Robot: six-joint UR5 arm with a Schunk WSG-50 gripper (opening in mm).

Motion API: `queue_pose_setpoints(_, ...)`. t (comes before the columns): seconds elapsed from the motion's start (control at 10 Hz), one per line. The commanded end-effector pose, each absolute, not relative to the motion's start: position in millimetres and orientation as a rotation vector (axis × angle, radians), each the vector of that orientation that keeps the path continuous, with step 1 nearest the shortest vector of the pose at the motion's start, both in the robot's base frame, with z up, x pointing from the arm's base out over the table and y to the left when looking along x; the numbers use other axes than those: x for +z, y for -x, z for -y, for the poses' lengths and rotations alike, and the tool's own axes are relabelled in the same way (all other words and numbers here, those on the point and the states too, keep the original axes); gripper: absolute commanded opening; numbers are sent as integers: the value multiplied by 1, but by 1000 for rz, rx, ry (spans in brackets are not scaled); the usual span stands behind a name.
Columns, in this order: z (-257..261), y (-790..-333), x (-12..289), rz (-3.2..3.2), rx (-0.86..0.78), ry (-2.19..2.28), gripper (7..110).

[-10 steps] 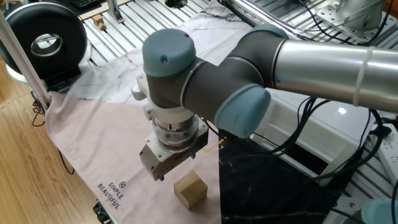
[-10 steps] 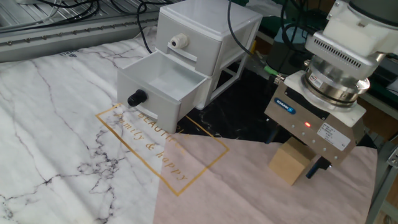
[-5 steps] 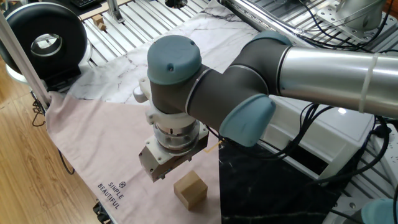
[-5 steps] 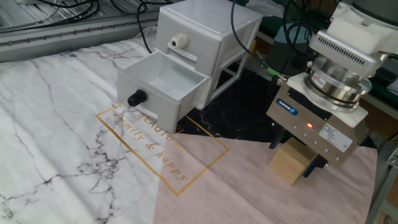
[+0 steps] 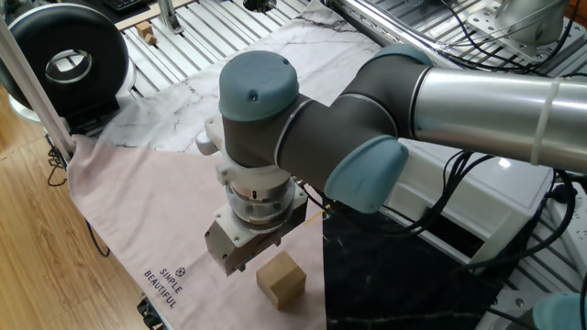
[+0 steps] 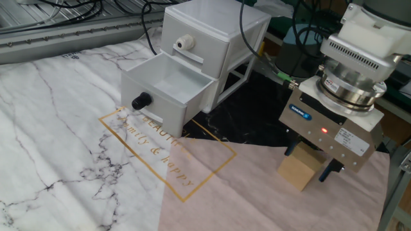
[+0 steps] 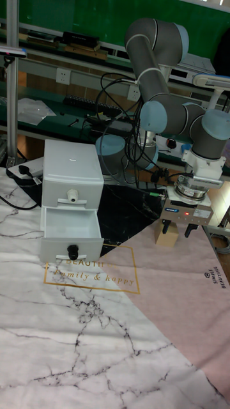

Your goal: Put things in the drawer

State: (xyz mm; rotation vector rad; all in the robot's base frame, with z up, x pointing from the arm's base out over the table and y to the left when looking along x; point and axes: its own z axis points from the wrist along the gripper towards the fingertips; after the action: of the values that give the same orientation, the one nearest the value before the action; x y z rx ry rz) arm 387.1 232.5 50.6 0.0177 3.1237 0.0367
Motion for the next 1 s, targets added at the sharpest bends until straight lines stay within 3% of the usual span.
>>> queue_pose_setpoints(0.0,-231,-393,52,-3101,28,111,66)
queue_pose_setpoints(0.3,-237,-408,53,-3035,56,160,66)
queue_pose_setpoints(0.5,-223,-398,52,-3079,-21,123,66)
queue_pose_setpoints(0.8,-219,-392,19,-3157,12,42,66)
queue_pose_setpoints(0.9,-230,-391,22,-3162,40,-4,88)
